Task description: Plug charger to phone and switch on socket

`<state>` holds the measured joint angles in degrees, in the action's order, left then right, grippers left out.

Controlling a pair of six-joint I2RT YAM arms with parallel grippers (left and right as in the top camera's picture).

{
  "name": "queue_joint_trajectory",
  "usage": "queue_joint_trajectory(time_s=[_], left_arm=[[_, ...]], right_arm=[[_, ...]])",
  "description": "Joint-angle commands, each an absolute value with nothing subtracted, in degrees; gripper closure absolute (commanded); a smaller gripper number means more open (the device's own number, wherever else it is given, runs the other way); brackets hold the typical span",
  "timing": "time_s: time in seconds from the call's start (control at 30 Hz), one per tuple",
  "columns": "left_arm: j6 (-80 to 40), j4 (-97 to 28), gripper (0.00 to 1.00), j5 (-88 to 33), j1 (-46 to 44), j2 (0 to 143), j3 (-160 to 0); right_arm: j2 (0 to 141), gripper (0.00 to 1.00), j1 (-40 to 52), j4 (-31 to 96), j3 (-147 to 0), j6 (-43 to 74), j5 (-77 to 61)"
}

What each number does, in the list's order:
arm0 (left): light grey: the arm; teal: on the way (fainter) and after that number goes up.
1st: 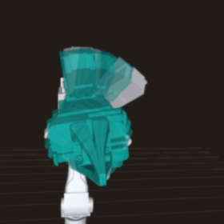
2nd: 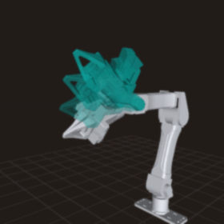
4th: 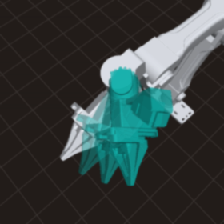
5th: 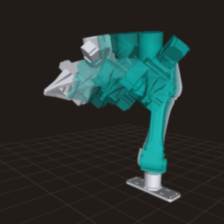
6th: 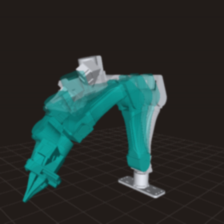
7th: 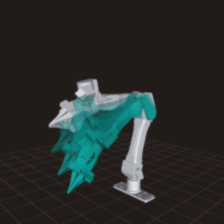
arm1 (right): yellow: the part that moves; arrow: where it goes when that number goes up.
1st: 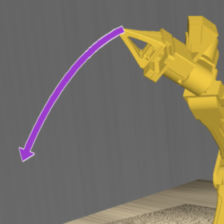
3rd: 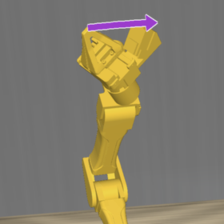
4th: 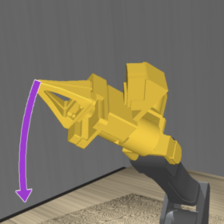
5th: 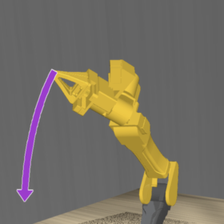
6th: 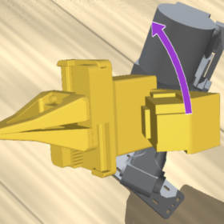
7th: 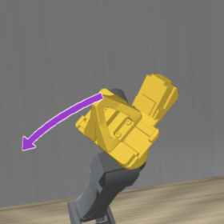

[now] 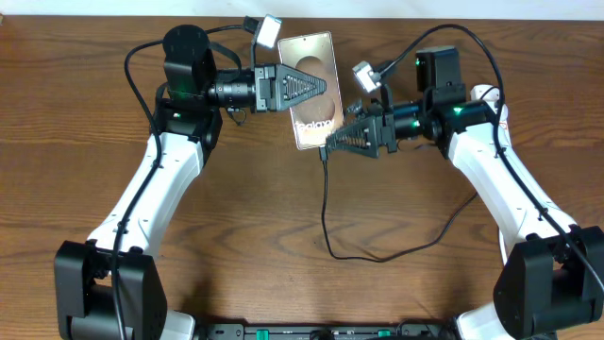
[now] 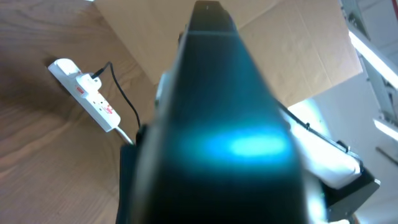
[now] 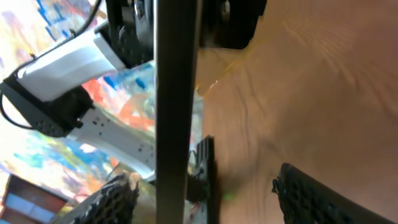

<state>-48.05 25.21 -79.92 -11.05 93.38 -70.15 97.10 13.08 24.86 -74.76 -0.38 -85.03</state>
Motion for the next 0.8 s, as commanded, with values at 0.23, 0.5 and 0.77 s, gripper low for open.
queue_joint_trajectory(time_s=[0.23,0.5,0.77], left_arm=[[-45.0,24.5,0.93,-83.3,-12.4,92.9,-71.5],[-45.0,24.5,0.93,-83.4,-12.6,92.9,-71.5],[-43.4,24.6,0.46,-83.1,-12.6,92.9,-71.5]], right_arm=[[96.7,0.45,13.5,14.1,-74.9,10.2,-83.9],[96.7,0.82,14.6,12.7,-74.9,10.7,-80.0],[96.7,0.99,14.6,12.4,-74.9,12.9,-78.3]])
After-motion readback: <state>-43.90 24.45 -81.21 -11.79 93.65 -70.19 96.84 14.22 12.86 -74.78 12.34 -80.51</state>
